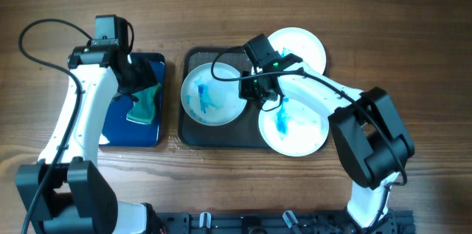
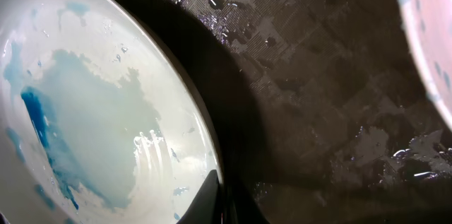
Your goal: Clean dirty plates on tray and stack at the side
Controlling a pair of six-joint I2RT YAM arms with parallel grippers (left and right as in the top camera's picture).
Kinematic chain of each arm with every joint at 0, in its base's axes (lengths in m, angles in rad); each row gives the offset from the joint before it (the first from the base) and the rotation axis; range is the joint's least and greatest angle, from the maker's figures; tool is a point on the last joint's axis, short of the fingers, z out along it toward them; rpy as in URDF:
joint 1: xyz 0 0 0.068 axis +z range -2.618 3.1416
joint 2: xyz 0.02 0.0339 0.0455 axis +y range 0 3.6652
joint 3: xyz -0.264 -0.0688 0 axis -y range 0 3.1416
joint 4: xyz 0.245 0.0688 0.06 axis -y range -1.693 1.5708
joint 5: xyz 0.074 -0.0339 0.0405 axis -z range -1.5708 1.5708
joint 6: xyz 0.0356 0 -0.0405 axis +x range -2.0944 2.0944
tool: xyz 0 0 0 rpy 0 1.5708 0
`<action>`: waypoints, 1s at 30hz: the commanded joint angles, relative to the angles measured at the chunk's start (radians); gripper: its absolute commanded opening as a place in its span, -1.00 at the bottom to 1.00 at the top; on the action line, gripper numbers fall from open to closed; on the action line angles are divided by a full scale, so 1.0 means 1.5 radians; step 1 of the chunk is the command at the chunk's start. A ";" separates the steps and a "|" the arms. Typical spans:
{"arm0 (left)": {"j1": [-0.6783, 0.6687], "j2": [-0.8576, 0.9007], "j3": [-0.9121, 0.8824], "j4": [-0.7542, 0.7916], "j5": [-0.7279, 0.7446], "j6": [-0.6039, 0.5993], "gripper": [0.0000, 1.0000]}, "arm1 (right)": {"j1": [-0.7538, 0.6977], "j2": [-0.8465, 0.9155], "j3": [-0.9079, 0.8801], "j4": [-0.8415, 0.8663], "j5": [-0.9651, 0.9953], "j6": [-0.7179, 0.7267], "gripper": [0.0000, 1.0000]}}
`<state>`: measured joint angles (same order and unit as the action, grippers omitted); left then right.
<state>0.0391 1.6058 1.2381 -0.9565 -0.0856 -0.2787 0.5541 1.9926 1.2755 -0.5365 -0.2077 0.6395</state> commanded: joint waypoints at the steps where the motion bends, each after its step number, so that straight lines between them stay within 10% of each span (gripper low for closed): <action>1: 0.003 0.027 -0.038 0.033 -0.008 0.046 0.40 | 0.003 0.009 -0.005 -0.002 0.001 0.012 -0.91; 15: 0.069 0.114 -0.051 0.042 0.153 0.249 -0.01 | 0.003 0.009 -0.005 0.023 -0.001 -0.007 -0.91; 30: 0.058 0.117 -0.178 0.202 0.135 0.245 -0.64 | 0.003 0.009 -0.005 0.024 -0.001 -0.008 -0.91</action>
<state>0.1329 1.7672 1.0271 -0.6930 0.0990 0.0891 0.5541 1.9926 1.2720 -0.5114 -0.2081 0.6342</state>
